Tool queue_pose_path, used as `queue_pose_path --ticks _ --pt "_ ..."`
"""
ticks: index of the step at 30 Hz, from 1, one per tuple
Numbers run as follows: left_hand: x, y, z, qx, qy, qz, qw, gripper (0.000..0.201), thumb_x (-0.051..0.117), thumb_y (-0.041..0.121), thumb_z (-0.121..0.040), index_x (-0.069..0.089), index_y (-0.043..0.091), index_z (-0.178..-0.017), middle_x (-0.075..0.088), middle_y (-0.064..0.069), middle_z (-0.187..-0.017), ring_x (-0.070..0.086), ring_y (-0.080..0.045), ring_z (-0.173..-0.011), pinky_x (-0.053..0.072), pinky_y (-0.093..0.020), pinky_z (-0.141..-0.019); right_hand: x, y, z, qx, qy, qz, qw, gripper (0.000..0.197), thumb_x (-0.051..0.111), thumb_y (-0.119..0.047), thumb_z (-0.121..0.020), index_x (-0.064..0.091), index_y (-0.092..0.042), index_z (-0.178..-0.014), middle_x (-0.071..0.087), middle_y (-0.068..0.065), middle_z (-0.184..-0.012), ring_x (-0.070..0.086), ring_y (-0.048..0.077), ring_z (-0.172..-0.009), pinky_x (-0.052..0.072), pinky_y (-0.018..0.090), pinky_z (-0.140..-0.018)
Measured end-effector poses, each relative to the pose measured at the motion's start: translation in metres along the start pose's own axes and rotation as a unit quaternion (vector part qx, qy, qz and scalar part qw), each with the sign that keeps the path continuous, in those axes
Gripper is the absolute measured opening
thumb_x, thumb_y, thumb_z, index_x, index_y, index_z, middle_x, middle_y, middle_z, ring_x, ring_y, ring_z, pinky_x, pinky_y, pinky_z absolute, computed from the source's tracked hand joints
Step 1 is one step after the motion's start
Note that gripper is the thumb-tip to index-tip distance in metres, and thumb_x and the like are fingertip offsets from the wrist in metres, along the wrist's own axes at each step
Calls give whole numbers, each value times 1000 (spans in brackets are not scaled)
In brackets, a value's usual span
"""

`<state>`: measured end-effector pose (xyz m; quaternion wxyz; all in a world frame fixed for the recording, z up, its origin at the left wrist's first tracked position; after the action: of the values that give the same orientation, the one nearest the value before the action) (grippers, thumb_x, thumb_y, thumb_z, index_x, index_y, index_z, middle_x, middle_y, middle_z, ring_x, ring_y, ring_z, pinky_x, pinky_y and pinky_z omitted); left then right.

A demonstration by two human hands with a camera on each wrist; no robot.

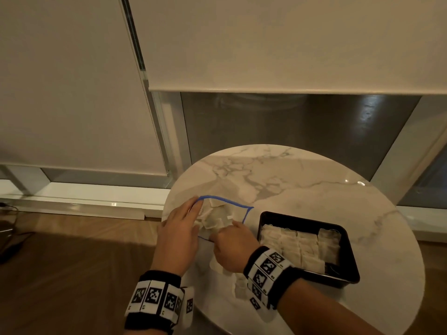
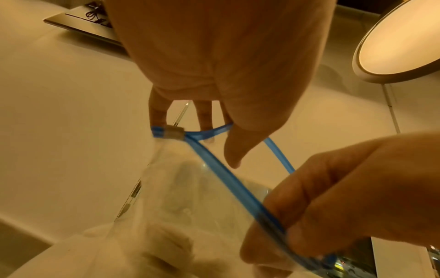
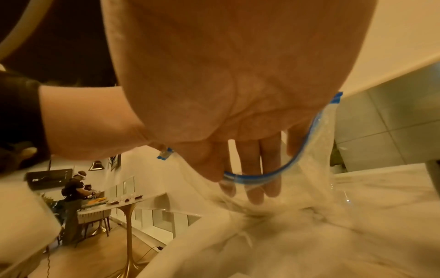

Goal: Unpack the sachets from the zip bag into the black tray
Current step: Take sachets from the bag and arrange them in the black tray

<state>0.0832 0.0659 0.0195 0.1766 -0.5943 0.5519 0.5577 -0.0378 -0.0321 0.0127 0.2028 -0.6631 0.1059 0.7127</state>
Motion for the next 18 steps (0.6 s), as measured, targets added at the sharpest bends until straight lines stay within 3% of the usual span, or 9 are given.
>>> queue_pose_path --ticks 3,5,10,12,15,18 --pt "4 -4 6 -22 -21 -25 999 74 59 36 -96 14 49 -153 10 9 -166 24 -24 -144 39 -56 -108 -2 2 -1 22 -58 -47 997 38 37 -33 -96 66 -20 -116 70 9 -112 60 30 -107 37 44 -99" --pt "8 -7 9 -49 -23 7 999 73 58 38 -96 14 51 -152 3 7 -166 22 -29 -145 42 -55 -106 -3 4 -2 36 -71 -79 994 39 35 -33 -97 65 -20 -118 68 10 -116 59 32 -109 38 45 -99" --pt "17 -7 10 -11 -34 100 994 88 55 2 -93 15 55 -151 12 7 -163 26 -21 -145 34 -34 -113 -2 8 -13 119 -113 -210 964 45 38 -30 -91 62 -12 -125 62 15 -128 58 34 -119 49 46 -99" --pt "19 -4 9 14 -42 108 993 98 53 -8 -88 14 58 -148 13 11 -163 25 -18 -146 33 -34 -116 -13 5 -17 136 -103 -248 954 41 41 -23 -99 53 -6 -135 56 19 -136 54 35 -124 46 43 -103" --pt "18 -3 7 25 -60 117 991 102 50 -17 -82 19 51 -152 13 15 -163 22 -15 -147 29 -30 -118 -31 9 -26 174 -64 -315 931 43 37 -6 -102 39 3 -144 45 23 -145 45 36 -133 38 39 -108" --pt "15 -3 7 57 -80 94 991 114 52 -20 -76 10 57 -150 11 19 -163 18 -6 -147 22 -21 -117 -32 23 -42 250 -39 -433 865 42 33 -9 -105 40 5 -144 43 22 -149 42 35 -137 36 38 -110"
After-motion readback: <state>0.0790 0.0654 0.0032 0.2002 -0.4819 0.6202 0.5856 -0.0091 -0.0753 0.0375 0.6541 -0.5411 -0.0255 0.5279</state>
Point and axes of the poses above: each hand's wrist, its own z-axis away from the middle knuckle, its own x-axis out of the palm, y = z × x, the point moved 1 cm from there along -z, towards the middle knuckle
